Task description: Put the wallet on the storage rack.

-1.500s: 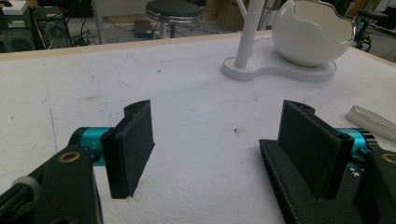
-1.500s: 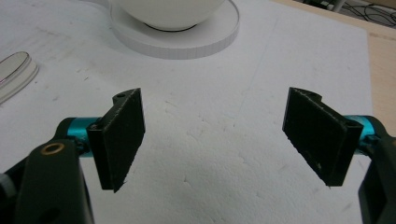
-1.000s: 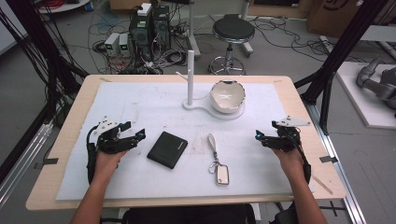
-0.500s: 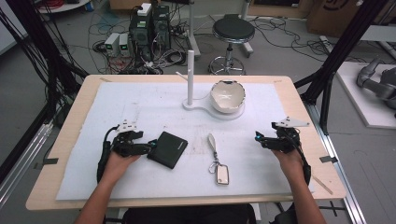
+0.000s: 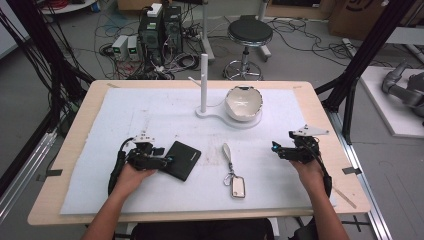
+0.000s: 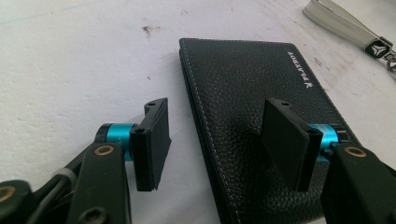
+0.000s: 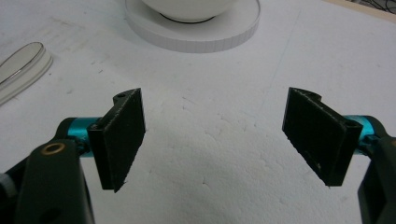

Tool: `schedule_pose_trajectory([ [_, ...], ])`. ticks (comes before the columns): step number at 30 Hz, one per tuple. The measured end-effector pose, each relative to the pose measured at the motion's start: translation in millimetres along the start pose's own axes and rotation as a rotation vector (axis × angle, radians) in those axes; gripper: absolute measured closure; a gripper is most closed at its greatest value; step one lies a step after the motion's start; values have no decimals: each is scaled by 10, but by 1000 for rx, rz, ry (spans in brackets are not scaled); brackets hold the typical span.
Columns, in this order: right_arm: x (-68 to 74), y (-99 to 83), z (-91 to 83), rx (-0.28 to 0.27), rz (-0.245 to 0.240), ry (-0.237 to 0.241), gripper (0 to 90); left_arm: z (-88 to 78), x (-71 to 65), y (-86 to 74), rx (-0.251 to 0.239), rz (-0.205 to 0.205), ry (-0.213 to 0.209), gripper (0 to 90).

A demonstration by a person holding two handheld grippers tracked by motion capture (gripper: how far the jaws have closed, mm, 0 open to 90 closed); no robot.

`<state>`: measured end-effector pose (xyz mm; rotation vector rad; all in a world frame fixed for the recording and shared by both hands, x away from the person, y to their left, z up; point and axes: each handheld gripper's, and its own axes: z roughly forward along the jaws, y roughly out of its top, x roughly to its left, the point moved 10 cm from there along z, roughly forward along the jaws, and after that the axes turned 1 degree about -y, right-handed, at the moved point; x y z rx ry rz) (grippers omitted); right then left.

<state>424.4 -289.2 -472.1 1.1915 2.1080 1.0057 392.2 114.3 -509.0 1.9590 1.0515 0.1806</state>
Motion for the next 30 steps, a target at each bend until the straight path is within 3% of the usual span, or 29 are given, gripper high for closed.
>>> schedule_pose_trajectory([
  [5,16,8,-4,-2,-4,6,217,6,-9,-4,-7,-2,-19,406],
  [6,17,7,-4,-1,-5,7,217,12,-27,-8,-6,10,-28,362],
  [7,15,8,-8,-3,-2,4,218,20,-44,-18,6,43,-11,326],
  [12,13,6,-7,-1,-1,4,218,27,-54,-18,12,39,-4,316],
  [14,16,5,-8,1,0,5,218,27,-71,-19,14,44,-7,375],
  [15,25,9,-4,0,1,6,218,36,-111,-23,9,45,-48,469],
  [17,28,7,7,3,-5,9,218,36,-111,-19,4,36,-53,492],
  [18,28,7,7,3,-5,9,218,34,-98,-14,-3,12,-62,492],
  [19,41,3,19,10,-2,12,218,26,-70,-8,-9,-15,-66,572],
  [21,48,4,25,12,-6,14,218,19,-44,-3,-16,-57,-85,596],
  [25,71,11,27,13,-13,19,218,9,-28,14,-33,-71,-84,652],
  [27,67,15,30,9,-10,21,218,1,-41,43,-59,-85,-117,751],
  [30,63,16,28,8,-11,19,218,-1,-76,67,-75,-85,-136,777],
])
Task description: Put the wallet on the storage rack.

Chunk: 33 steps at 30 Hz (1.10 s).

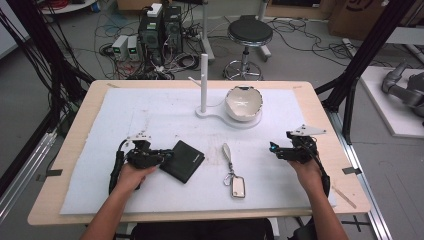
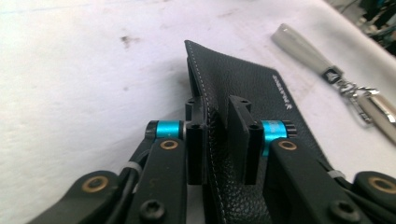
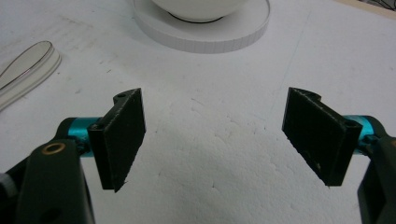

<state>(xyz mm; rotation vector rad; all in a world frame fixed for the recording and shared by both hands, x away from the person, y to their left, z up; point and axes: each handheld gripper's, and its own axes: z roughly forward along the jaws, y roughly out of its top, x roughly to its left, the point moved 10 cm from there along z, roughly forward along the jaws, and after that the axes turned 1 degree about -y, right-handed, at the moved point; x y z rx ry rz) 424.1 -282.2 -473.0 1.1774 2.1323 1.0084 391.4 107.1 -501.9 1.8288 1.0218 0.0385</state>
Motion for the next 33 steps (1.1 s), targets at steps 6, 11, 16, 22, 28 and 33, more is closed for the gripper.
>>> schedule_pose_trajectory([
  [6,0,-12,-5,4,5,6,218,-52,-53,91,-51,-19,-41,821],
  [11,19,-10,-3,5,10,12,218,-124,-186,291,-105,69,-29,831],
  [16,9,-7,-7,0,8,12,218,-187,-250,428,-129,157,24,835],
  [22,5,-13,-8,4,11,8,218,-199,-353,498,-161,230,47,838],
  [28,6,-12,-8,3,9,8,218,-186,-501,507,-218,220,-74,795],
  [33,8,-11,-7,5,8,8,218,-73,-491,392,-148,189,-87,643],
])
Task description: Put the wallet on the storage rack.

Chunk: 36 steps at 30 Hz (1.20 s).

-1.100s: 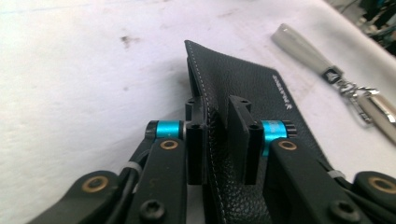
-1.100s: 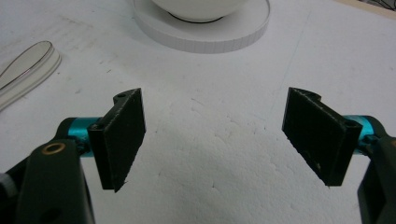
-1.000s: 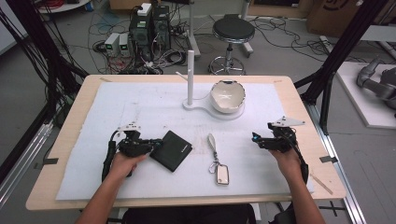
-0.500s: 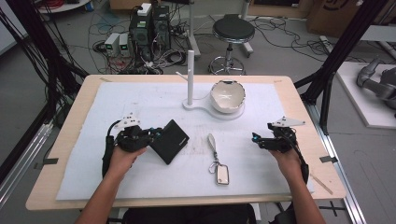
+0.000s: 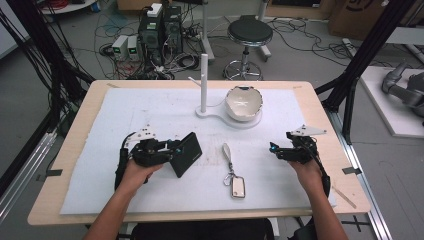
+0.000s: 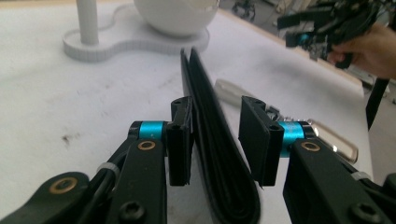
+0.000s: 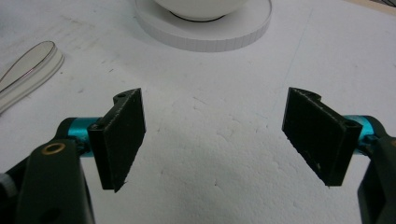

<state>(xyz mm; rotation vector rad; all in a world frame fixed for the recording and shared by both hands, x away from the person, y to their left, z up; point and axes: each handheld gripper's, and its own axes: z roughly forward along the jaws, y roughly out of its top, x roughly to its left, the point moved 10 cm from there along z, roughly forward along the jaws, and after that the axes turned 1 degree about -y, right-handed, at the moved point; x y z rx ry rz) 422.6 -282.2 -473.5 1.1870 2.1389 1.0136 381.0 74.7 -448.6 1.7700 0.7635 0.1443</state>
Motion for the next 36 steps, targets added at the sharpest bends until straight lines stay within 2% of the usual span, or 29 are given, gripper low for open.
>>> schedule_pose_trajectory([
  [3,0,0,-2,-1,2,1,218,74,-13,-68,26,-6,2,621],
  [5,-9,-4,-4,0,2,0,218,118,-33,-101,48,10,9,607],
  [9,-17,-5,-3,-1,5,-4,218,158,-32,-152,75,17,19,600],
  [11,-10,-7,-3,0,3,2,218,173,-24,-173,80,12,29,632],
  [13,-4,-9,-4,1,4,7,218,171,-20,-171,77,11,36,705],
  [16,0,-11,0,2,3,9,218,183,-56,-163,73,16,15,760],
  [19,56,10,4,-7,-4,45,218,196,-109,-132,52,22,-24,771],
  [21,123,48,-2,-25,-1,84,218,194,-142,-85,25,18,-55,771],
  [22,169,78,-4,-41,-2,112,217,191,-181,-29,4,33,-88,771],
  [23,169,78,-4,-41,-2,112,217,191,-181,-29,4,33,-88,771],
  [24,283,149,-12,-68,8,174,217,190,-207,0,-3,46,-107,771],
  [26,413,236,-18,-101,7,241,217,189,-286,102,-28,70,-156,771],
  [27,494,275,-23,-112,7,277,217,189,-286,102,-28,70,-156,771],
  [28,571,314,-22,-125,-7,307,218,191,-308,130,-31,76,-171,771],
  [29,571,314,-22,-125,-7,307,218,198,-332,157,-37,85,-181,771],
  [30,658,344,-23,-133,-26,339,218,205,-351,178,-38,95,-190,771],
  [31,817,394,-17,-143,-60,389,244,216,-374,196,-38,99,-202,771],
  [33,966,433,-16,-145,-97,452,269,241,-436,233,-33,123,-232,770],
  [34,966,433,-16,-145,-97,452,269,241,-436,233,-33,123,-232,770],
  [36,1097,466,-18,-150,-119,508,290,254,-475,257,-38,136,-250,770],
])
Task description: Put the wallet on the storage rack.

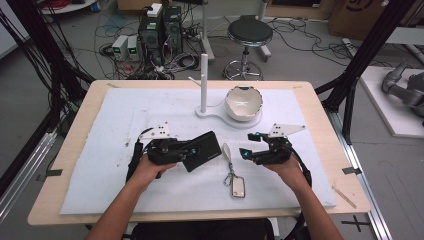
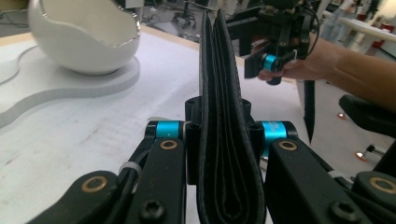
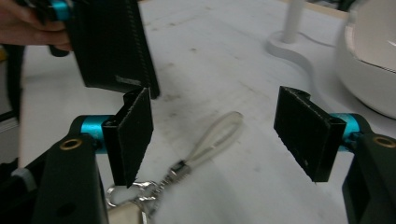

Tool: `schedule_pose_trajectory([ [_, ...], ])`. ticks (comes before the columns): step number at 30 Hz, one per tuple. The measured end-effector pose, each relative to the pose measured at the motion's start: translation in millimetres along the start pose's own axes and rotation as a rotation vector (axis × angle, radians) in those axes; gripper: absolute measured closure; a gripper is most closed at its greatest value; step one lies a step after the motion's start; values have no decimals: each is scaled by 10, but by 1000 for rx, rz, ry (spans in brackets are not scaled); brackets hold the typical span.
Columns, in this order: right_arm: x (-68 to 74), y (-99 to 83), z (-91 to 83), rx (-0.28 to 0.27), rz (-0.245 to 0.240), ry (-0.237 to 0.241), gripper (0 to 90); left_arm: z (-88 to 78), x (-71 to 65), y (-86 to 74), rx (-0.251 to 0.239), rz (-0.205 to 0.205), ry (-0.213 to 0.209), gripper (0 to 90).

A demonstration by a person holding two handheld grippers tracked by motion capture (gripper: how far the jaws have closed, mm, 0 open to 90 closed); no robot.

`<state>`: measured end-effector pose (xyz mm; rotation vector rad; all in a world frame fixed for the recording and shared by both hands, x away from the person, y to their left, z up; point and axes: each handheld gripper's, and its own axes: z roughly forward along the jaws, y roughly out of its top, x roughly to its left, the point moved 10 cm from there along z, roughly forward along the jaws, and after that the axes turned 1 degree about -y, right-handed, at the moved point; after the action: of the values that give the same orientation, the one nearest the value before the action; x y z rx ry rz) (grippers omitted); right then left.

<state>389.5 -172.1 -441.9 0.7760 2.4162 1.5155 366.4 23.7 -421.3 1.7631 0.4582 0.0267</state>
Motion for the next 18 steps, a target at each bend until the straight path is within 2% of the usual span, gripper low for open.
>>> schedule_pose_trajectory([
  [1,88,31,62,2,-20,48,315,11,-14,12,2,3,-8,770],
  [2,88,31,62,2,-20,48,315,23,-26,21,3,6,-16,770],
  [4,202,72,149,11,-47,112,340,48,-40,38,10,15,-25,770],
  [5,202,72,149,11,-47,112,340,60,-50,48,11,18,-32,770],
  [10,370,135,304,23,-80,225,434,109,-110,96,3,22,-69,769],
  [12,378,143,324,19,-85,234,445,118,-121,100,6,25,-76,770],
  [13,428,135,348,33,-74,270,492,129,-143,114,4,24,-88,769],
  [15,438,135,362,32,-79,277,519,135,-152,122,3,24,-94,769],
  [16,478,128,366,39,-94,301,633,141,-161,129,0,21,-101,769],
  [17,497,127,362,41,-102,307,690,145,-162,130,3,23,-103,768],
  [18,497,127,362,41,-102,307,690,147,-158,128,4,22,-103,768],
])
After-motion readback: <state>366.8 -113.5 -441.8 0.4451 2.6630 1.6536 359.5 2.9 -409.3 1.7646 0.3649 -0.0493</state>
